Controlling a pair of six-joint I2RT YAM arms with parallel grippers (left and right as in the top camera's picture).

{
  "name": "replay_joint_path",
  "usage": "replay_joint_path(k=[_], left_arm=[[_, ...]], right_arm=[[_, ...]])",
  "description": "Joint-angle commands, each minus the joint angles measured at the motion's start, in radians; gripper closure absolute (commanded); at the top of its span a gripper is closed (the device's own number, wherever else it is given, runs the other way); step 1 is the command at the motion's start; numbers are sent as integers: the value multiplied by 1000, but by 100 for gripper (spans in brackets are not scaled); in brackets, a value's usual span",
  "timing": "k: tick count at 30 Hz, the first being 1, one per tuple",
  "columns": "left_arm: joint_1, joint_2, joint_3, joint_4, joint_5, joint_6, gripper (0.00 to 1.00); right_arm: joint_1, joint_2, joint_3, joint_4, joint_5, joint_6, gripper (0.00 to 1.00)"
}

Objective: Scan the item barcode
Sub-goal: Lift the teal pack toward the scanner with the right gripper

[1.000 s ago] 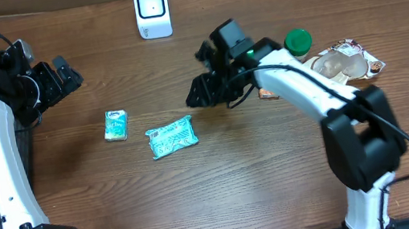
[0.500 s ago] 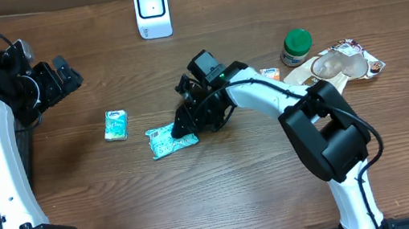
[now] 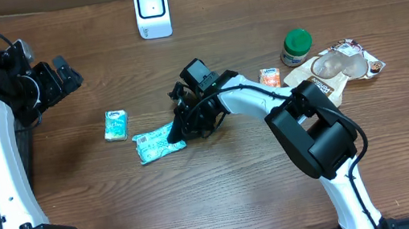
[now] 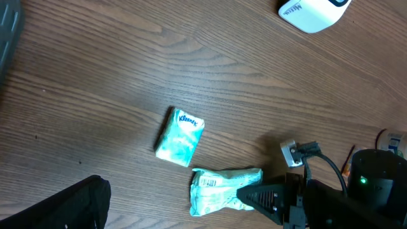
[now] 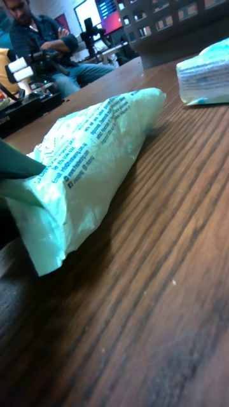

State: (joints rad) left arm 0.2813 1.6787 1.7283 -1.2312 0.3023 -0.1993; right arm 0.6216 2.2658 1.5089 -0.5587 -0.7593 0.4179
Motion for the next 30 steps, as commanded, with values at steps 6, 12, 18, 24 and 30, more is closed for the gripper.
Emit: replay_joint_path(k=[6,12,18,24,30], left_arm=[[-7,3,2,1,1,13,1],[-7,3,2,1,1,13,1],[-7,3,2,1,1,13,0],[-7,3,2,1,1,13,0],[-7,3,2,1,1,13,1]], right_arm=[[-82,-59,-10,-32,-73,-95,96],[-178,-317,-10,-177,-97,-219,96],[-274,-578,-10,-295,-100,-233,96],[-301,-716,-10,-372,-99,-233,96],[-338,-795,-10,-421,-100,-229,96]])
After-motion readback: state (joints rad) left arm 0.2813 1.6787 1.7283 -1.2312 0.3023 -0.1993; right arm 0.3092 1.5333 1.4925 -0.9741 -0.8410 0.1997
